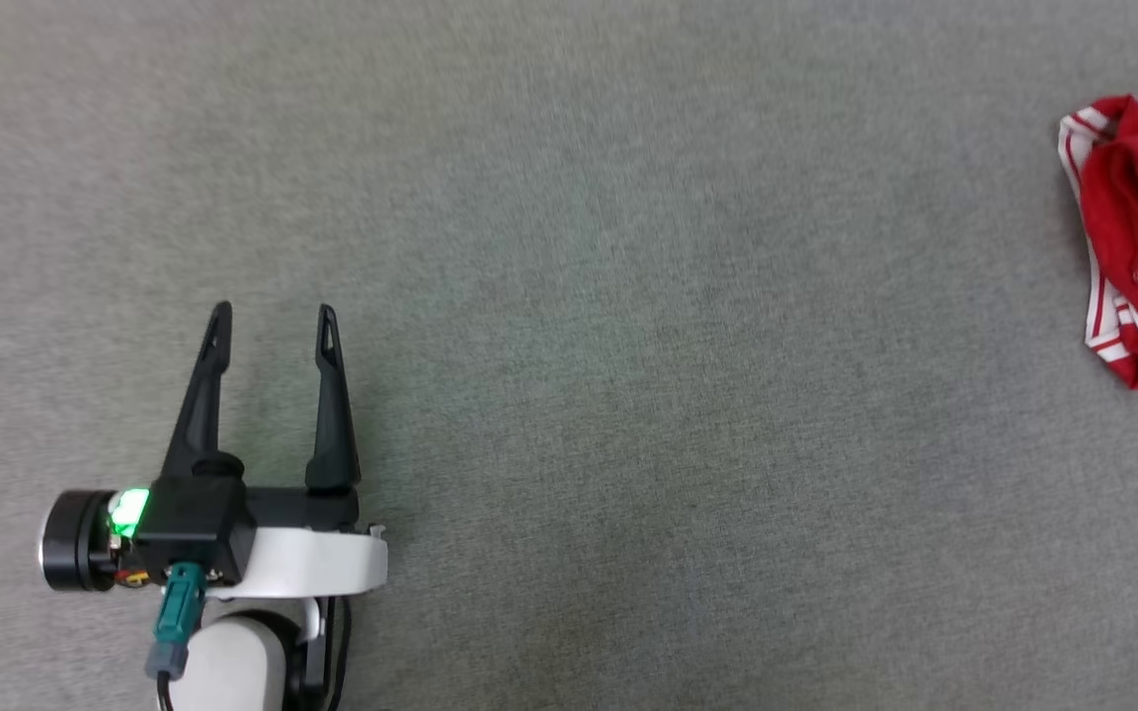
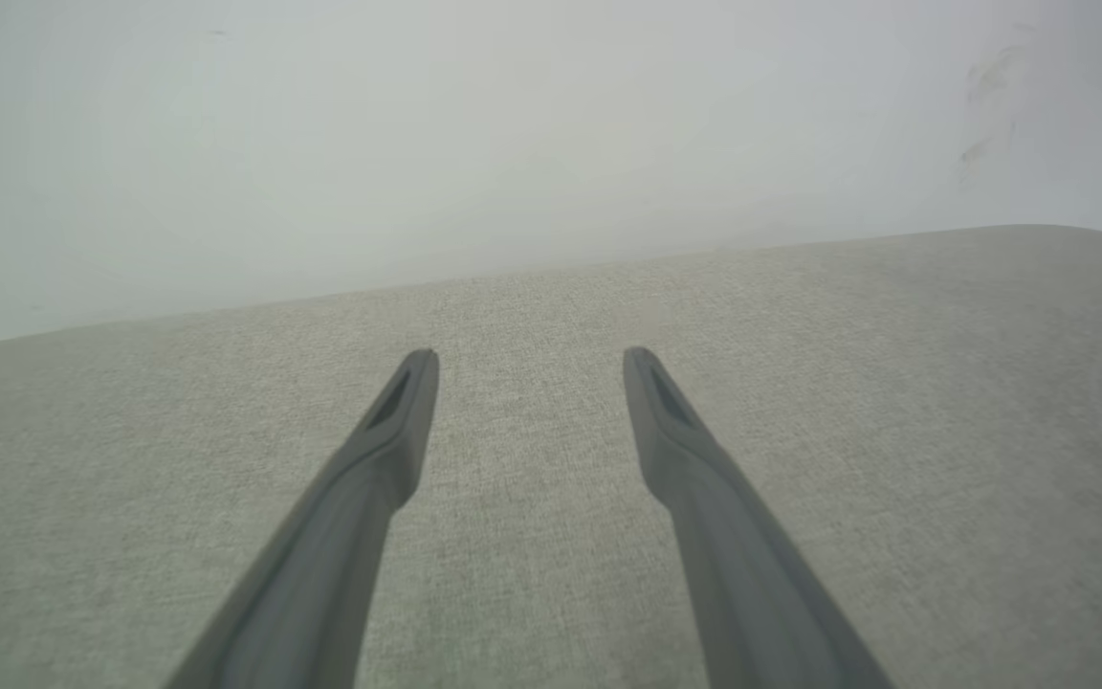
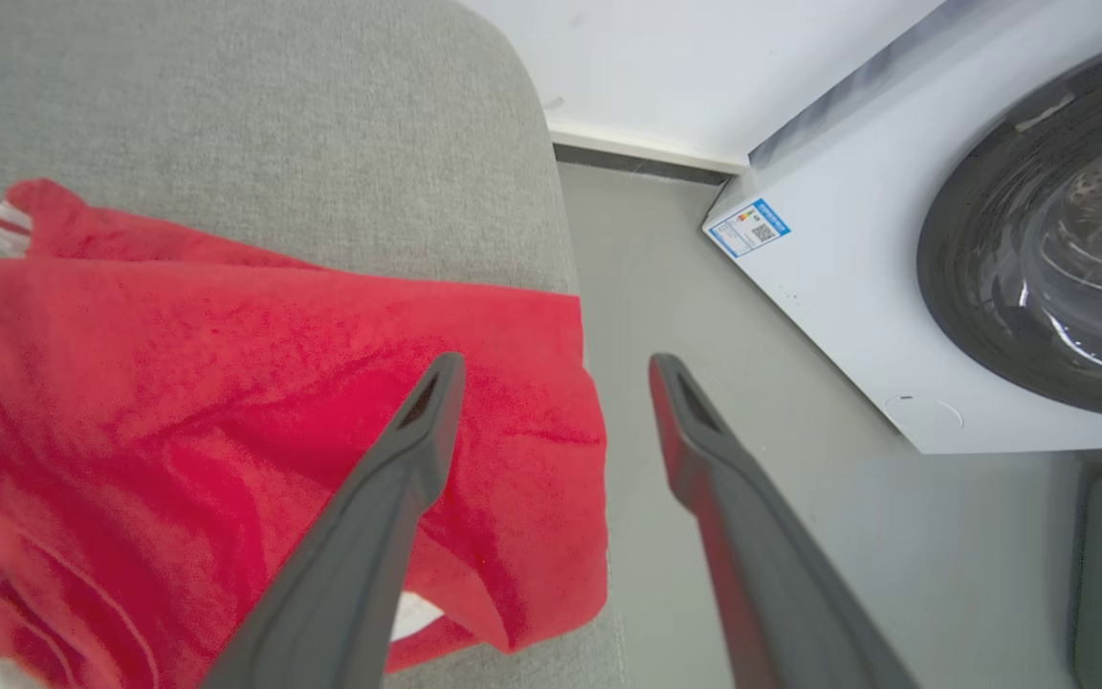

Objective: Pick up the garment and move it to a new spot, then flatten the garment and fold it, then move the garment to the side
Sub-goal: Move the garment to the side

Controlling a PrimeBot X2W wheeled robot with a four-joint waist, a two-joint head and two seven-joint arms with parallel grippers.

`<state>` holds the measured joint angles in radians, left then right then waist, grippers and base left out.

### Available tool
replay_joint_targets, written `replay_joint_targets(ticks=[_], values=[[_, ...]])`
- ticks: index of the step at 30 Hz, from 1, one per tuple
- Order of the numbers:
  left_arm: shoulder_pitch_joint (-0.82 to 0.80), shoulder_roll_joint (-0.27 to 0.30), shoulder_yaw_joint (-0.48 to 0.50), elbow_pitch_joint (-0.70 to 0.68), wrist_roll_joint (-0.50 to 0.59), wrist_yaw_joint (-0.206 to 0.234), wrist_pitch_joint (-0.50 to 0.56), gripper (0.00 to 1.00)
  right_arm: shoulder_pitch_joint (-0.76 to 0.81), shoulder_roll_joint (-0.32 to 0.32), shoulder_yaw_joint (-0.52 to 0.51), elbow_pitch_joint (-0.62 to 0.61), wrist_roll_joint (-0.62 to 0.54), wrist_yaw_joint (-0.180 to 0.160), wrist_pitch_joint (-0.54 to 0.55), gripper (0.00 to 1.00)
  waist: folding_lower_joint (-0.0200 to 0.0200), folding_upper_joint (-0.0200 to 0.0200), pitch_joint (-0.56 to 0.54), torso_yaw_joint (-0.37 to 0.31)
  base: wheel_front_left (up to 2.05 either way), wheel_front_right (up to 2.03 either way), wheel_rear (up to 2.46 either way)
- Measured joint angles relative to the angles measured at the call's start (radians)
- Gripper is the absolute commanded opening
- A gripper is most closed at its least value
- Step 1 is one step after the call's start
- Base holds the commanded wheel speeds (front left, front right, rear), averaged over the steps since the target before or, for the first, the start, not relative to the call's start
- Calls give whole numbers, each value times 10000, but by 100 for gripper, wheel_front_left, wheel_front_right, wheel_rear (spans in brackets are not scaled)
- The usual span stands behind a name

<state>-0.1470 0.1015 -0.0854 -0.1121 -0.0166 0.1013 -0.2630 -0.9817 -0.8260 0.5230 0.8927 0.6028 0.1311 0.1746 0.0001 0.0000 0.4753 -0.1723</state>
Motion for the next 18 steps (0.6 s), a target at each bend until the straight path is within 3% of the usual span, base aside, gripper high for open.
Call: replay_joint_targets(ticks=[6,12,15,18], values=[[574,-144,84,73,-174,94,0,100,-7,221,-832,-217,-978,2,-2311,100,0,0,-951,202,0,0,0],[1211,-222,240,36,-290,173,0,100,418,940,-2105,-872,-2184,0,-4190,100,-1,0,-1926,452,0,0,0],[1500,-263,274,21,-314,176,0,100,1062,1547,-3145,-2105,-2801,0,-4349,100,-2,0,-2375,599,0,0,0],[1733,-301,295,44,-320,171,0,100,2134,2499,-4330,-4357,-3411,0,-4378,100,-2,0,-2780,753,0,0,0]])
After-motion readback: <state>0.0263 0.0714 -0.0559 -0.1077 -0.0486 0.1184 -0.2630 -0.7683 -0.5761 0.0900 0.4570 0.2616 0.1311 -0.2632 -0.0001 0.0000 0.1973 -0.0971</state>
